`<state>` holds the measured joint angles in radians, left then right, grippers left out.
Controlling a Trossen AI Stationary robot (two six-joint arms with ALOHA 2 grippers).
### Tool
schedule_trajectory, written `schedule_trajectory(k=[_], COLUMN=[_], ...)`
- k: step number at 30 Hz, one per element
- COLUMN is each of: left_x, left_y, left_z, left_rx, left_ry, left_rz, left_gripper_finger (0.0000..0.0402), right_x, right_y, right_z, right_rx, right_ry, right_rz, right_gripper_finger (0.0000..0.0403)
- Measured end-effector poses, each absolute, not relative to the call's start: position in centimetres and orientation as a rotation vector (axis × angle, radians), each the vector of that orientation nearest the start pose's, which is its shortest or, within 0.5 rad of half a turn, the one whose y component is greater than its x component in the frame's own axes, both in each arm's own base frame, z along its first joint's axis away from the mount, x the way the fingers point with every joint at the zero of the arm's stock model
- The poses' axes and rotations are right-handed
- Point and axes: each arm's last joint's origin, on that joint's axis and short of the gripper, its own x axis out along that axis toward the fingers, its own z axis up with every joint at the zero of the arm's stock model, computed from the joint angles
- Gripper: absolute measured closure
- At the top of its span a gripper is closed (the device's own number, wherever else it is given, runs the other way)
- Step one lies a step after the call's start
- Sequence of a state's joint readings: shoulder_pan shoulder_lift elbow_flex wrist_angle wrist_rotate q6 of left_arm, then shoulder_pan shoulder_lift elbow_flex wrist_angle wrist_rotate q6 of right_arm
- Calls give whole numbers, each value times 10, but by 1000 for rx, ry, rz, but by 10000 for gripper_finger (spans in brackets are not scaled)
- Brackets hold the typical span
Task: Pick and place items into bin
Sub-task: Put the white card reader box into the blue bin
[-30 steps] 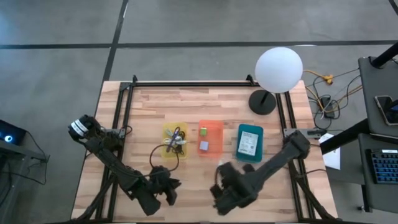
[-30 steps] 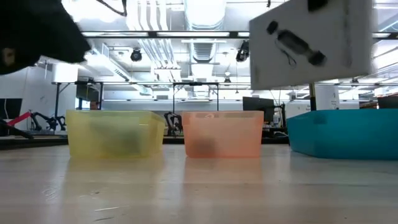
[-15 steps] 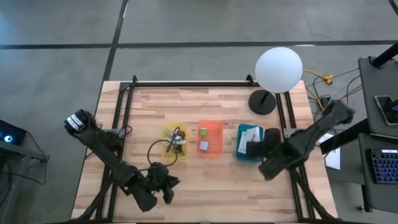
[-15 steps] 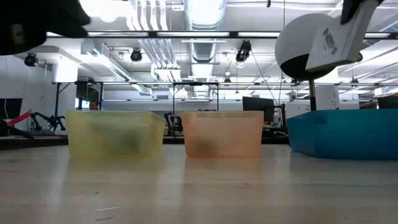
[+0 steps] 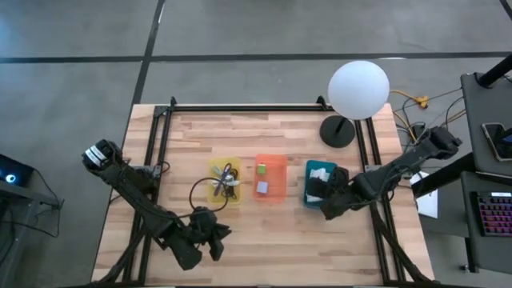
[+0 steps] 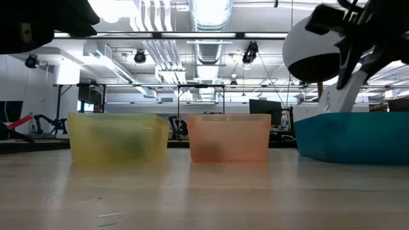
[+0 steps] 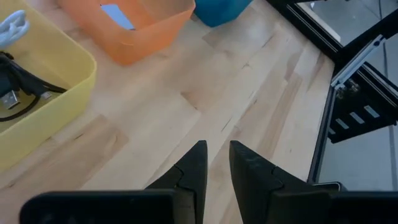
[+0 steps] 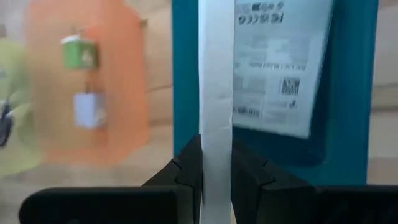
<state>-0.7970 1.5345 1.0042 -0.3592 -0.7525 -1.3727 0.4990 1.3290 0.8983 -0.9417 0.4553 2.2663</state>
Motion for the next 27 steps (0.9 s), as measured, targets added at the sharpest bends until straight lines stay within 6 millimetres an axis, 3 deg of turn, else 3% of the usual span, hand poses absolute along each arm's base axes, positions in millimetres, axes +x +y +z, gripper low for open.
schedule_trajectory(k=[13, 21, 27], left_x=[232, 236, 237], left_y=[-198, -194, -193], left_z=[223, 223, 223], left_rx=[-678, -668, -665], left_ry=[552, 566, 566], left_rz=[410, 410, 412], left_gripper_finger=[350, 350, 350], right_x=[202, 202, 199], right_y=[88, 87, 88], right_z=[199, 198, 200], right_rx=[1337, 1330, 1290], right_ry=[599, 620, 752], right_rz=[-1212, -1190, -1196], right_gripper_finger=[354, 352, 311])
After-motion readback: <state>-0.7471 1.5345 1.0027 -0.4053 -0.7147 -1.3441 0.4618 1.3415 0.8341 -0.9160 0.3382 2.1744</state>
